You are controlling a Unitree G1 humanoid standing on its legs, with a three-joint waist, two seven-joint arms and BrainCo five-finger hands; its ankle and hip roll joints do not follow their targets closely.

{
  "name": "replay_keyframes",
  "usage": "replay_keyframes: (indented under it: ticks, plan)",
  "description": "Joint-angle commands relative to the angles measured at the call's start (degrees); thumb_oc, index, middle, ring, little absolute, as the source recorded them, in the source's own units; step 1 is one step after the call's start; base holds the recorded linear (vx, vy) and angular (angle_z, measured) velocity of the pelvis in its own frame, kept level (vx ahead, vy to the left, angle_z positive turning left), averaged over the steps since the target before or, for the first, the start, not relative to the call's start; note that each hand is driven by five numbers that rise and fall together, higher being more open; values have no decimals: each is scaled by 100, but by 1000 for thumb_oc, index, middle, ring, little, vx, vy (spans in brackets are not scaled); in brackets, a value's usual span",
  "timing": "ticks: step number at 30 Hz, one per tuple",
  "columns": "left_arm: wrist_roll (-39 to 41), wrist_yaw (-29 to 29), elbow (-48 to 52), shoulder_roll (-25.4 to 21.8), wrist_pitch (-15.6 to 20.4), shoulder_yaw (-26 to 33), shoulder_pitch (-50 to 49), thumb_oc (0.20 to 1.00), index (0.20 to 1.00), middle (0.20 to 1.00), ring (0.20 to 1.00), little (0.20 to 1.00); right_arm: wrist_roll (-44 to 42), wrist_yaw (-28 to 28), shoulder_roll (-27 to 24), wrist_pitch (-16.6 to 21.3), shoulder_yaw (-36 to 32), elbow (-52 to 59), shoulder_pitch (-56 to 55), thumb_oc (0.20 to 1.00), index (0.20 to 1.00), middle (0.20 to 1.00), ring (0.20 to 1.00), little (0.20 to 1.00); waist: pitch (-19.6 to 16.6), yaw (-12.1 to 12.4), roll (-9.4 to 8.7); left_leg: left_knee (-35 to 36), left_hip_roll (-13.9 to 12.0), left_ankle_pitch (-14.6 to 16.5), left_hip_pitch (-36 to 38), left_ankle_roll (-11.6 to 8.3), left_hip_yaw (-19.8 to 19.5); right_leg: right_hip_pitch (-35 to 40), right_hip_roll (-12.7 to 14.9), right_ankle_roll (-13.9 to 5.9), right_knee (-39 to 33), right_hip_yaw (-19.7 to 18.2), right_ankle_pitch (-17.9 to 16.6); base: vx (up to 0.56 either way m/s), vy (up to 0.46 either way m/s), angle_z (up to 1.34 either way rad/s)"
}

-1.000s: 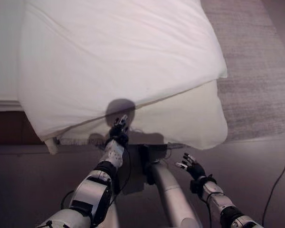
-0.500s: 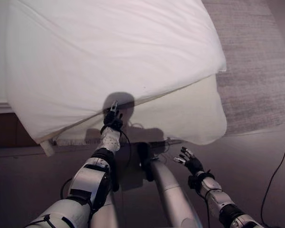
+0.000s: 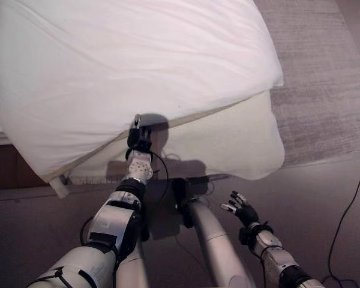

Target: Make the bed

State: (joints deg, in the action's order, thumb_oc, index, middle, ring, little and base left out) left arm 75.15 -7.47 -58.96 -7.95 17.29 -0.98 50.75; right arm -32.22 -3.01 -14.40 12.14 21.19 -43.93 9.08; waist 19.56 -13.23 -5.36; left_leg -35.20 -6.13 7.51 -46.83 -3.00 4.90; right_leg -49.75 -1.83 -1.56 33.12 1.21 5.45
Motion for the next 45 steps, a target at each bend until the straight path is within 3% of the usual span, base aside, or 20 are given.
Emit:
replay_keyframes:
  ticks: [1,8,16,21,25,31,32,38,45]
  plan:
    - [-97,168,391,101,198,-156,534,200,200,200,200,200,-113,-64,-99,230,149,225,-306,1000,1000,1000,1000,1000,-389,-84,176,230,-23,-263,-233,-244,87,55,93,-389,-228,-147,-165,0,0,0]
    - [-10,204,731,260,259,-290,460,200,200,200,200,200,-163,-100,-48,268,170,284,-271,1000,1000,1000,1000,1000,-334,-33,198,269,18,-295,-206,-232,63,123,107,-379,-289,-128,-189,0,0,0]
    - [-71,406,2609,613,376,-1029,-615,200,200,200,200,200,-989,111,132,404,292,1177,119,1000,1000,1000,1000,1000,58,272,265,611,271,-476,31,-165,-6,441,159,-403,-569,-94,-331,-4,-5,3]
    - [146,518,3851,615,419,-1430,-1332,200,200,200,200,200,-2684,526,519,424,413,1619,459,1000,1000,1000,1000,1000,253,492,314,876,411,-612,172,-120,-86,633,169,-388,-843,-63,-436,-17,-9,17]
    - [224,583,4670,486,425,-1564,-1785,200,200,200,200,200,-3520,783,786,375,573,1655,922,1000,1000,1000,1000,1000,335,689,399,1011,476,-661,297,-92,-125,757,186,-376,-910,-56,-444,-2,3,9]
    - [301,505,5214,437,554,-1546,-2049,200,200,200,200,200,-4234,1060,1020,280,648,1665,1329,1000,1000,1000,1000,1000,417,858,472,1133,547,-705,435,-71,-177,884,213,-366,-964,2,-450,7,1,7]
    - [219,313,5551,422,788,-1438,-2145,200,200,200,200,200,-4716,1199,1098,238,574,1779,1673,1000,1000,1000,1000,1000,446,970,538,1206,607,-729,483,-60,-239,926,249,-369,-975,31,-432,18,-5,6]
    - [-50,-189,5922,394,1165,-1158,-2258,200,200,200,200,200,-5426,1291,1161,297,293,1969,2062,1000,1000,1000,1000,1000,506,1120,639,1275,694,-761,520,-11,-340,961,309,-366,-973,110,-422,21,4,15]
    - [-574,-925,6343,266,1574,-632,-2292,200,200,200,200,200,-5979,1077,1168,869,-481,2505,2513,1000,1000,1000,1000,1000,513,1279,763,1231,777,-703,527,10,-445,984,399,-357,-855,220,-282,25,8,15]
